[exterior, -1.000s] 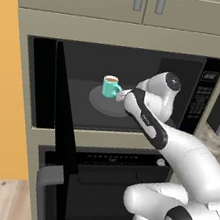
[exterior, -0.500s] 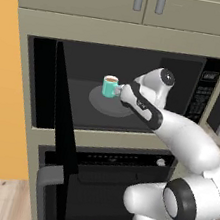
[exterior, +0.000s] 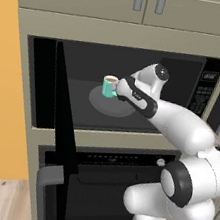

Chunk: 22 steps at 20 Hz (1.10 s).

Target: Pick the cup of tea, navigate to the dining table, and place it on the saucer.

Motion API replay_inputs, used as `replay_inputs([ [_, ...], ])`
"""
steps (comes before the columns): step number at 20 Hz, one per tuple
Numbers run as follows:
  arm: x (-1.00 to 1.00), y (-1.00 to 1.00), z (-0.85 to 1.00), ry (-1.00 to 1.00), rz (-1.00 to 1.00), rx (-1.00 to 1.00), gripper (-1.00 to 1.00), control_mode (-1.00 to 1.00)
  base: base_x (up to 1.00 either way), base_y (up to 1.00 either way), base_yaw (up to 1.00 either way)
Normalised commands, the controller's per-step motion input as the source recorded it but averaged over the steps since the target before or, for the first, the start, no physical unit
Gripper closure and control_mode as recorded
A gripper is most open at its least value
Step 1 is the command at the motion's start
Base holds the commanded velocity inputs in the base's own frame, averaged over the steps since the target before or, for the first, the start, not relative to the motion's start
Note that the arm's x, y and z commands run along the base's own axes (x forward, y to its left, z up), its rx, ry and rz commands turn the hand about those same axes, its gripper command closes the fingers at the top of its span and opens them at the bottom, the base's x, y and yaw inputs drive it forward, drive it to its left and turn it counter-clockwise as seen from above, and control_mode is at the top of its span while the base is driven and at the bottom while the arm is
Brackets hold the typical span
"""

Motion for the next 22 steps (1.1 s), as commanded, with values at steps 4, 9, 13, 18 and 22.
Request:
replay_inputs([
  [4, -0.09, 0.00, -0.07, 0.00, 0.08, 0.02, -1.00, -1.00, 0.00, 0.00, 0.00],
  [9, 0.00, 0.00, 0.00, 0.00, 0.08, 0.00, -1.00, -1.00, 0.00, 0.00, 0.00],
  [13, 0.17, 0.00, -0.08, 0.00, 0.04, 0.00, -1.00, -1.00, 0.00, 0.00, 0.00],
  [18, 0.17, 0.00, -0.15, 0.03, 0.01, 0.00, -1.00, -1.00, 0.00, 0.00, 0.00],
  [22, 0.04, 0.01, -0.14, 0.07, 0.00, 0.00, -1.00, -1.00, 0.00, 0.00, 0.00],
])
